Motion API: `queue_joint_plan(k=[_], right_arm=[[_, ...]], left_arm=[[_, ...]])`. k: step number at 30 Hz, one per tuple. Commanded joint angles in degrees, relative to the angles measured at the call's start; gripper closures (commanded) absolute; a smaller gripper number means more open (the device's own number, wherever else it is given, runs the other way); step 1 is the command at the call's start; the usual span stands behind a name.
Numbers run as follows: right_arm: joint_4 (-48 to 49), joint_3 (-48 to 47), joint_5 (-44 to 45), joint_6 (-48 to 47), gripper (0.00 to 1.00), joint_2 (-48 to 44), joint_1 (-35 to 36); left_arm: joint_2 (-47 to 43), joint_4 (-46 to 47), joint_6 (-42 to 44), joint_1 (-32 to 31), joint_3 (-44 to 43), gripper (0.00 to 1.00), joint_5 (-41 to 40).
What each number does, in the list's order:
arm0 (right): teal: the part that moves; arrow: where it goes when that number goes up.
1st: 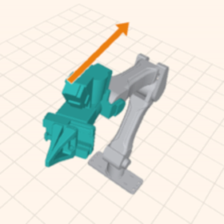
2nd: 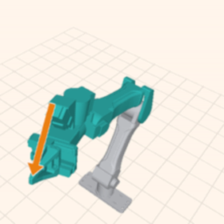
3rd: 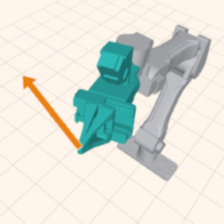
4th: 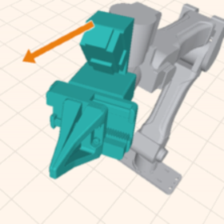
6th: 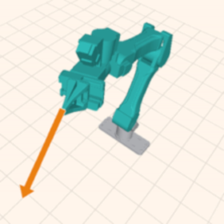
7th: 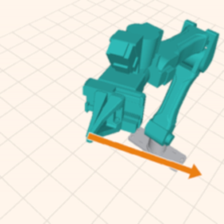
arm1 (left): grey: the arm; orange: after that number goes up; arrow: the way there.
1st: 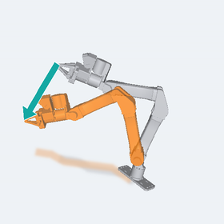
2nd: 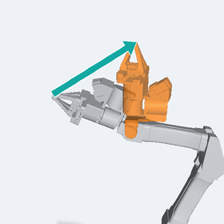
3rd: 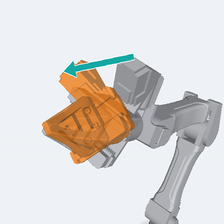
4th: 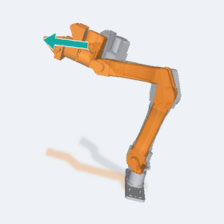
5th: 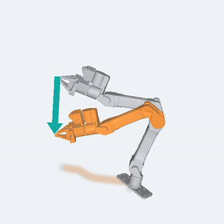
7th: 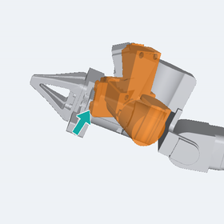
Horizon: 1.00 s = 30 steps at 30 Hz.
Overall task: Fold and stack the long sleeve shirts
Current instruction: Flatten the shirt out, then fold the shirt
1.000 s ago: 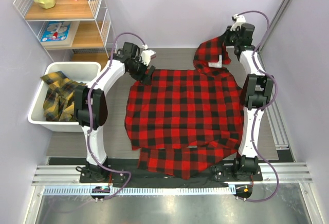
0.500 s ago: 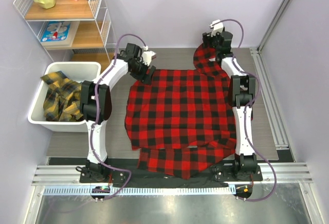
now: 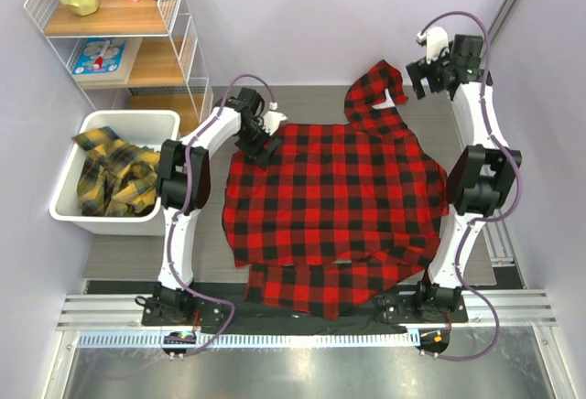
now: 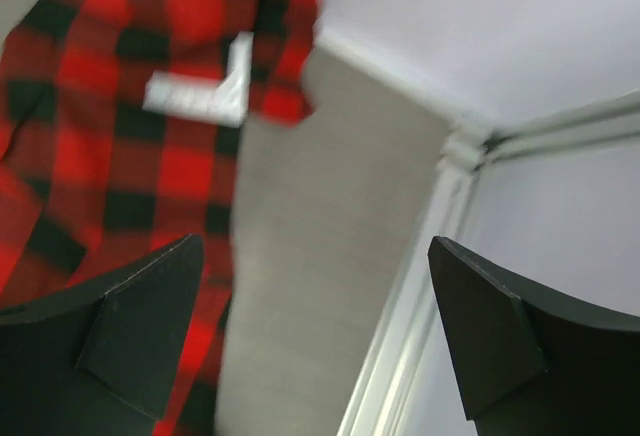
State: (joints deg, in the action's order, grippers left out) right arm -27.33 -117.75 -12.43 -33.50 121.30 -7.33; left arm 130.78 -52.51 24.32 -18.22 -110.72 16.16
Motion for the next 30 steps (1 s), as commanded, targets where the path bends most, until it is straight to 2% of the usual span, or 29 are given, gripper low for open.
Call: queue_joint_plan(k=[1,4,8,17,19,20,21,25,26,30], right_arm=[[-22.6,9.3,-5.2,-6.7,0.02,-1.4,1.8],[-23.2,16.6,-2.9,-7.9,0.06,-1.9,1.0],[-22.9,20.9,-0.8,-7.9,0.12,0.4,-2.2],[-23.7,20.8,1.8,-11.6,0.14,4.1,-6.6],[-24.9,19.8,0.4,-13.3,0.14,3.3,-6.8],[-27.4,18.5,-1.4,-13.4,0.14,3.2,-7.0],[-28.2,16.9,-5.0,-13.3,0.13,3.1,-7.1],[-29.6,5.0,-13.1,-6.3,0.13,5.5,-7.1],[-28.8,3.0,-14.1,-4.4,0.14,7.7,-7.1],[-24.7,-7.2,-16.9,4.6,0.16,14.1,-7.2]], left_arm=[[-1.7,-4.2,3.4,0.1,2.2,0.28,-3.2],[-3.0,-4.8,4.5,0.1,4.0,0.28,-4.2],[-3.8,-6.5,5.2,0.1,5.2,0.3,-4.6],[-6.9,-7.6,4.1,-0.8,13.8,0.33,-3.7],[-7.4,-8.7,4.4,-1.6,13.8,0.34,-3.0],[-7.4,-9.6,4.6,-1.8,12.9,0.33,-0.2],[-7.5,-10.3,4.3,-1.6,11.9,0.32,1.3],[-4.1,-10.9,1.5,2.5,-0.7,0.28,9.0],[-1.4,-11.0,0.0,4.3,-8.3,0.27,10.5],[7.1,-11.4,-2.7,6.4,-25.7,0.24,12.1]])
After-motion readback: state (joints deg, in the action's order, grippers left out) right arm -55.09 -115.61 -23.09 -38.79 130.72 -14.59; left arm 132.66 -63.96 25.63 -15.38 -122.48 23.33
